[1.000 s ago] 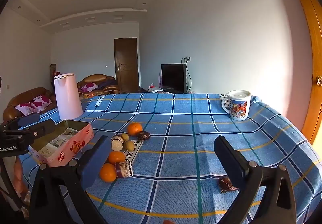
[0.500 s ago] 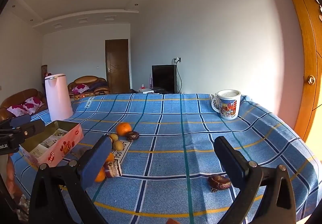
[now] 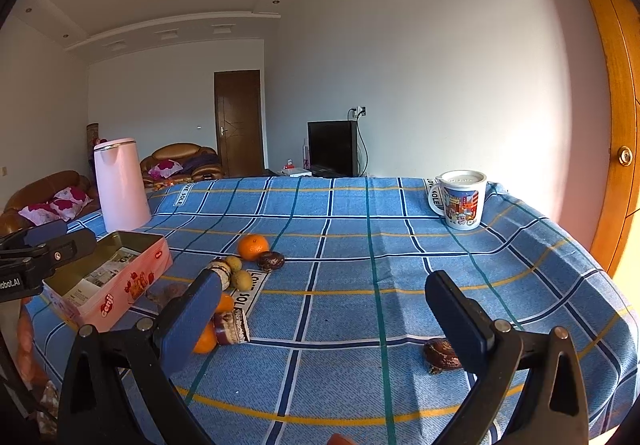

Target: Organize fruits

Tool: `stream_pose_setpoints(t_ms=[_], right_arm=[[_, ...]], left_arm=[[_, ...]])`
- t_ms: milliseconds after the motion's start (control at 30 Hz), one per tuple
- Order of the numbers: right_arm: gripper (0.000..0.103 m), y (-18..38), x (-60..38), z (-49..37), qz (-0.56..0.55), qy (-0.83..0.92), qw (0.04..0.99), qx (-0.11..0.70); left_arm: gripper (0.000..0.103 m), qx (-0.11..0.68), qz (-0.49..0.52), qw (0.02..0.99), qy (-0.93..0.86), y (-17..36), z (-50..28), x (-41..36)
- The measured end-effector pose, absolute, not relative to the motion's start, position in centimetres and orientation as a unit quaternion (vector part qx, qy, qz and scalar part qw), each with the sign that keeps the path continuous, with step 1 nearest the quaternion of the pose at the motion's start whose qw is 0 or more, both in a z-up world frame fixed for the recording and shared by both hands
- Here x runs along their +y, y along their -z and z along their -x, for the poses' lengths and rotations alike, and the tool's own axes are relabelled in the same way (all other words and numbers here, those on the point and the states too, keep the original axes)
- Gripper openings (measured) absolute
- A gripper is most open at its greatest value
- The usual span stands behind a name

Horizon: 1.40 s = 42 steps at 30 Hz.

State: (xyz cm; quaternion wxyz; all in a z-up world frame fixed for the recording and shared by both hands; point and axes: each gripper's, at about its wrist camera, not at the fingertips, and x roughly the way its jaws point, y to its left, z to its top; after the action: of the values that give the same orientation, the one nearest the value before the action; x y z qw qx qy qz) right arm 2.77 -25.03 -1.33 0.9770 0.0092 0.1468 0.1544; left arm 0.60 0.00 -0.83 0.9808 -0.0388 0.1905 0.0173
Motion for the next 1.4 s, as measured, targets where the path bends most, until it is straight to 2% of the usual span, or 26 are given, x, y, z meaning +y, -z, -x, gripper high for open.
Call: stream_pose_setpoints(t_ms=[1400], right_arm=[[0.102,2.6,-24.7,-2.9,-0.003,-0.162,0.973,0.162]], left_arm=[[0.103,0.21,0.043,0.977,-0.018,2.1,-1.2,0.3]])
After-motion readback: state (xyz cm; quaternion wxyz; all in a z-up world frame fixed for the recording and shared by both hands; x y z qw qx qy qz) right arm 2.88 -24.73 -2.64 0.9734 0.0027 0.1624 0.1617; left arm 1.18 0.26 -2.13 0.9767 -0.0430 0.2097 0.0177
